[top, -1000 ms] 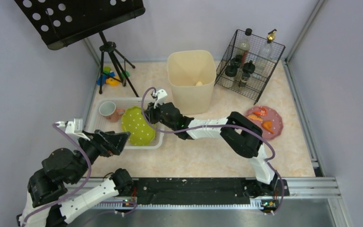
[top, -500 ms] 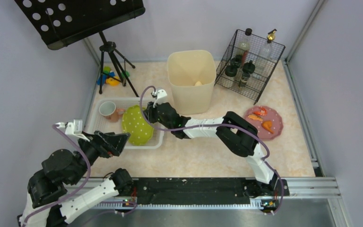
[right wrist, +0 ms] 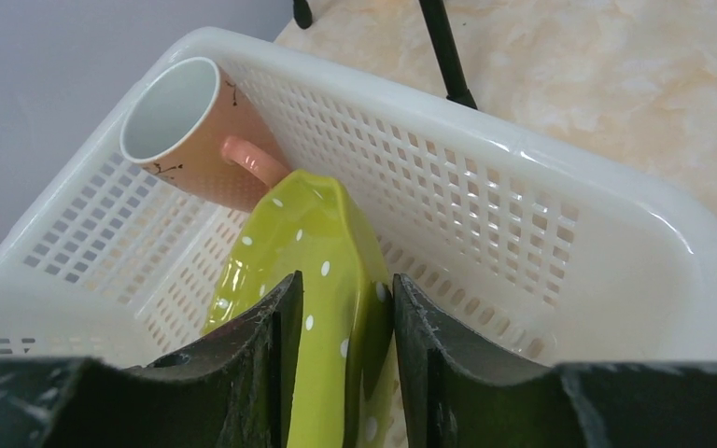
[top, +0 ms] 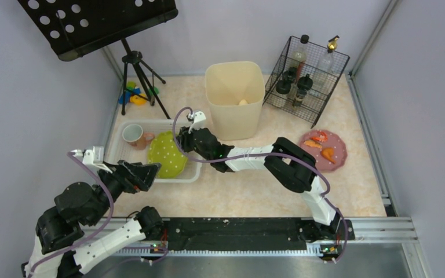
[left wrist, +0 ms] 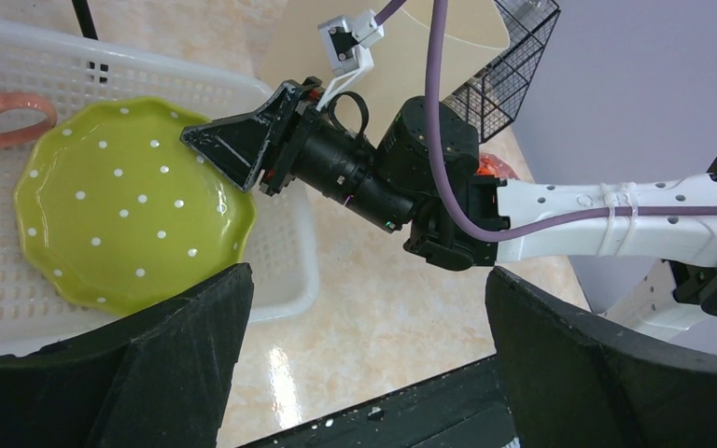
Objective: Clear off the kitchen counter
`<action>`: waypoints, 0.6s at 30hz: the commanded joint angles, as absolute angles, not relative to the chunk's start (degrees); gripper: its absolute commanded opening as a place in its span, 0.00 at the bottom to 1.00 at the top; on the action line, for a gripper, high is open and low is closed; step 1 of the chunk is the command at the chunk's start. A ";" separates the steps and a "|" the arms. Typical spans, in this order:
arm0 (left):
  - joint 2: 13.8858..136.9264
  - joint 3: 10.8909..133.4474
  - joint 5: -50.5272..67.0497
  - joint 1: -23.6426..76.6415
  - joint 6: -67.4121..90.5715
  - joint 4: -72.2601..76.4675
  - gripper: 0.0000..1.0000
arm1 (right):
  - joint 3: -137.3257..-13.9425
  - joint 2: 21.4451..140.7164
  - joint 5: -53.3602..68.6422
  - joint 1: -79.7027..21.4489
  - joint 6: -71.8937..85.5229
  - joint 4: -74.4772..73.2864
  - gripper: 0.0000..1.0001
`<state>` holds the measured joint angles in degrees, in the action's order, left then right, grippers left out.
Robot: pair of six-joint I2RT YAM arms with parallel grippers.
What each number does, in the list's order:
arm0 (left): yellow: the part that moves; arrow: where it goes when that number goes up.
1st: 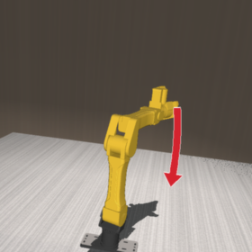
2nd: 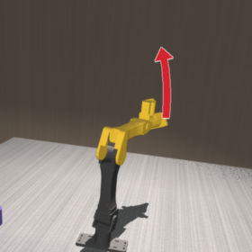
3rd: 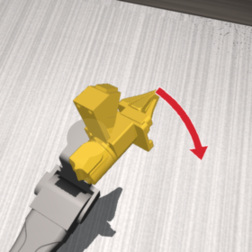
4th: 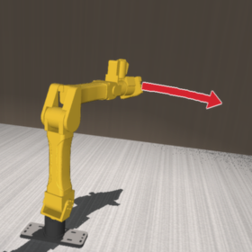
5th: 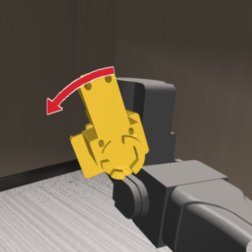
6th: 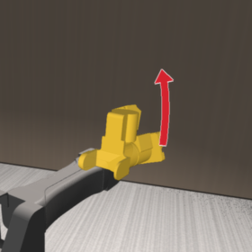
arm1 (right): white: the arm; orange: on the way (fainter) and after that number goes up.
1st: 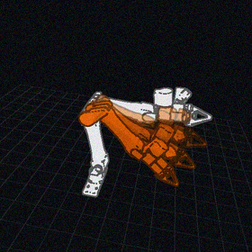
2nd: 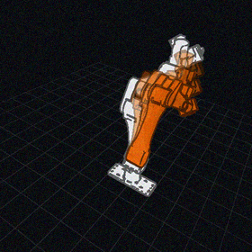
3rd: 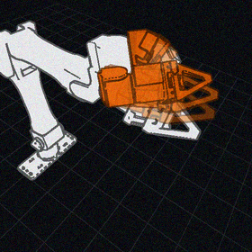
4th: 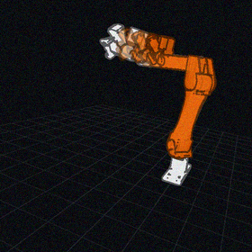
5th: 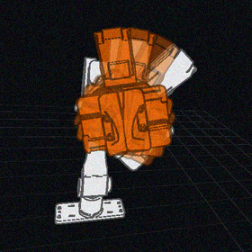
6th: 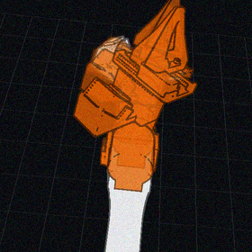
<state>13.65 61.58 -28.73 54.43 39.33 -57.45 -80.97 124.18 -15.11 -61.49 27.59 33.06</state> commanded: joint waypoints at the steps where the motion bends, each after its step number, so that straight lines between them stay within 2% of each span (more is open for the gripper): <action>1: 14.52 61.12 -28.28 54.32 40.03 -55.13 0.99 | -80.72 123.75 -17.32 -61.79 26.23 26.47 0.40; 9: 14.82 60.56 -28.21 54.32 40.16 -54.81 0.99 | -84.86 123.60 -22.41 -61.80 23.54 16.49 0.44; 18: 15.79 60.64 -28.13 54.32 39.89 -54.54 0.99 | -86.00 121.82 -25.17 -61.83 21.20 13.82 0.48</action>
<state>14.26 60.95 -28.69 54.43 40.14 -57.06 -84.51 124.11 -21.32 -61.76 23.09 20.56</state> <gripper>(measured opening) 0.987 0.469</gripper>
